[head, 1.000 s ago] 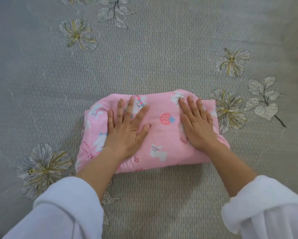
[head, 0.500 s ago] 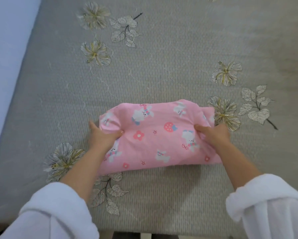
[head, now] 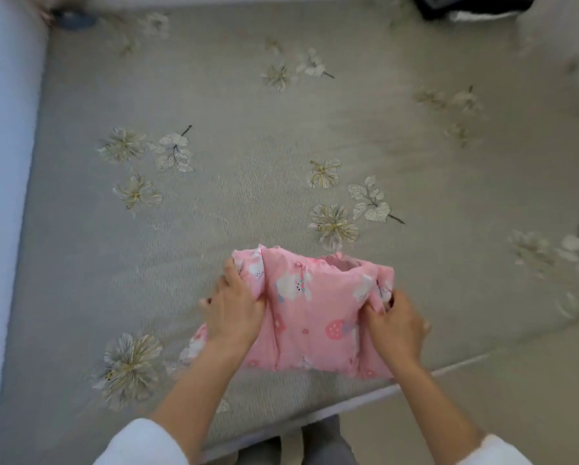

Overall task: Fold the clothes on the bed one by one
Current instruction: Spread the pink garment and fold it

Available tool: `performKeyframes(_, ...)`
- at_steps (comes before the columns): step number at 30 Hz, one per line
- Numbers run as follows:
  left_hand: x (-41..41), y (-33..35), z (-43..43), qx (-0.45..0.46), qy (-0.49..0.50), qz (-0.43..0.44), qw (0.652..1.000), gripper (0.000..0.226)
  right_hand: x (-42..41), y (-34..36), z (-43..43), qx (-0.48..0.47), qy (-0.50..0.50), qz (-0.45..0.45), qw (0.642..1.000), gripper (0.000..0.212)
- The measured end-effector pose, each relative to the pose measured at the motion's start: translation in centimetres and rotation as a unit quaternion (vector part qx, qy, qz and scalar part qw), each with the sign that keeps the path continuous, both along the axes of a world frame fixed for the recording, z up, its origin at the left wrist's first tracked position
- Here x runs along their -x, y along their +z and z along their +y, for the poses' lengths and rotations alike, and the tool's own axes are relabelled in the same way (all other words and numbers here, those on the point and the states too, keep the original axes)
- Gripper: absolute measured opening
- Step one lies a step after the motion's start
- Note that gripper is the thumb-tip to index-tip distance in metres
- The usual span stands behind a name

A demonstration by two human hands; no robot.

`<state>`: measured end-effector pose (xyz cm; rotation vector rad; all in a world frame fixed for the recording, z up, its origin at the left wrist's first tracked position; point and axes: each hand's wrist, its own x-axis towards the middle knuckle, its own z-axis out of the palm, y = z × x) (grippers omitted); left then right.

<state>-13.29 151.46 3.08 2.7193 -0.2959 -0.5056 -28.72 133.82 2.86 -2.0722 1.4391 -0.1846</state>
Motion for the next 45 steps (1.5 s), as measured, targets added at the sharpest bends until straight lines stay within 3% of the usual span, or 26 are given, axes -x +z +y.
performKeyframes(8,10.2,5.7,-9.8,0.098,-0.164,0.064,0.98,0.079,16.8,7.6,-4.6,0.05,-0.153,0.008,0.987,0.029)
performKeyframes(13,18.4,7.6,-20.4,0.128,-0.274,0.059,0.951,0.077,26.8,9.7,-10.7,0.08,-0.235,0.017,0.968,0.029)
performKeyframes(25,41.3,10.5,-43.0,0.187,-0.381,0.087,0.901,0.078,52.2,13.5,-27.5,0.125,-0.306,0.039,0.943,0.031)
performKeyframes(32,47.5,10.3,-56.5,0.187,-0.431,0.074,0.88,0.069,59.3,11.6,-39.9,0.123,-0.32,0.042,0.939,0.034)
performKeyframes(45,54.7,11.3,-90.1,0.19,-0.468,0.068,0.86,0.063,67.3,12.0,-72.0,0.117,-0.328,0.057,0.936,0.031)
